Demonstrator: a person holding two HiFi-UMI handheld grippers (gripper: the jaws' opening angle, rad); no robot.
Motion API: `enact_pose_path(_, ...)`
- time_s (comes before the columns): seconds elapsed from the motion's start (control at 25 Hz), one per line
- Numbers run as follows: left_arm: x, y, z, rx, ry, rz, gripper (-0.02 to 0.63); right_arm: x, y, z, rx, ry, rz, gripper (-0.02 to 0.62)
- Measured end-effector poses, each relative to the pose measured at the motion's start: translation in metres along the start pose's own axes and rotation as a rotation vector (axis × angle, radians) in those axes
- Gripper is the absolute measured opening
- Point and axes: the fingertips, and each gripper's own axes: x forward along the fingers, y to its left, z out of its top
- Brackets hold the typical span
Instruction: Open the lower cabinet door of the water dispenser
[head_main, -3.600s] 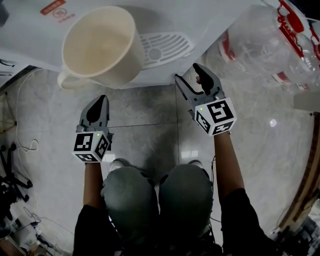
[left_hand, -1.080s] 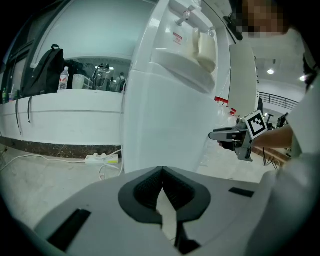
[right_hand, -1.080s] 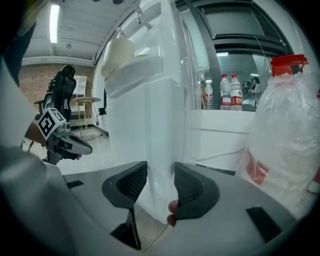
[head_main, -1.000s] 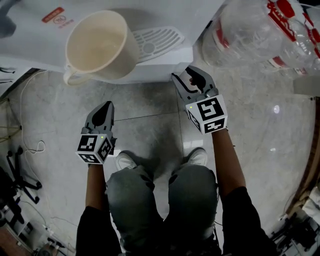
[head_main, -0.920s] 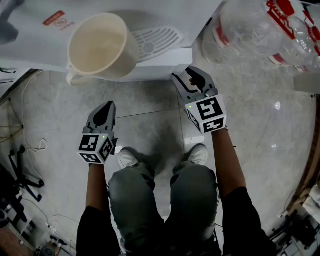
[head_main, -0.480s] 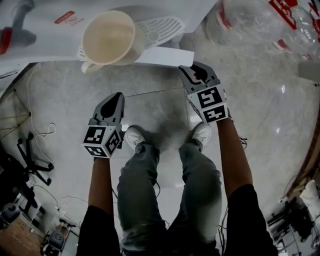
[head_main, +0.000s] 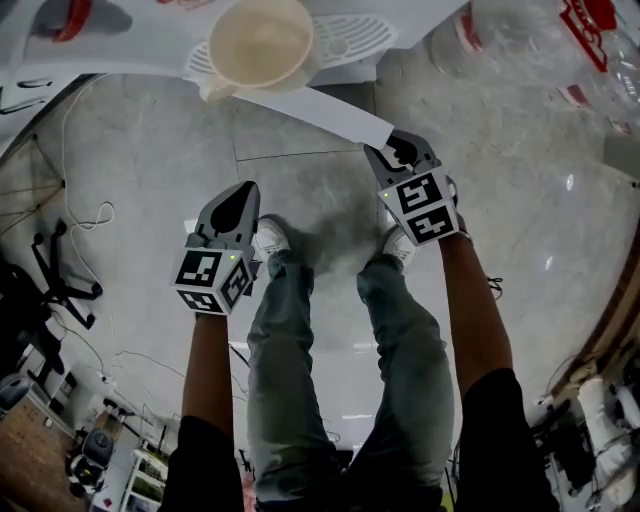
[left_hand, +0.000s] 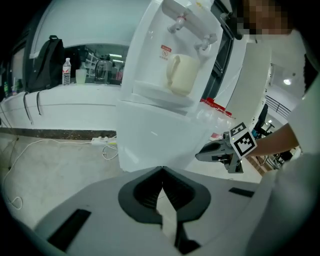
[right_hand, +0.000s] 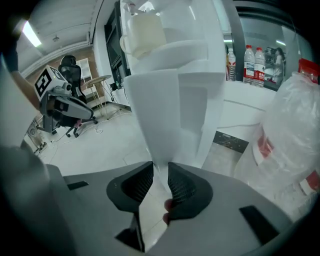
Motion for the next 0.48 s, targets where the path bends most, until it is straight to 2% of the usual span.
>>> enact_pose_path(0.12,-0.01,-0.004,0.0,-0.037,-0.017,0.022,0.011,-0.002,0.013,-0.004,-0.027,0.031,0.031,0.103)
enact_pose_path(0.28,-0.022,-0.014,-0.009,-0.066,-0.008,0.012,0.011,-0.002,0.037,-0.007,-0.079,0.067,0.078,0.091)
enact_pose_path(0.48,-0.038,-0.02,-0.028,-0.028,0.035,-0.018,0.011,-0.002,0.061,-0.015,-0.093,0.085,0.08,0.086)
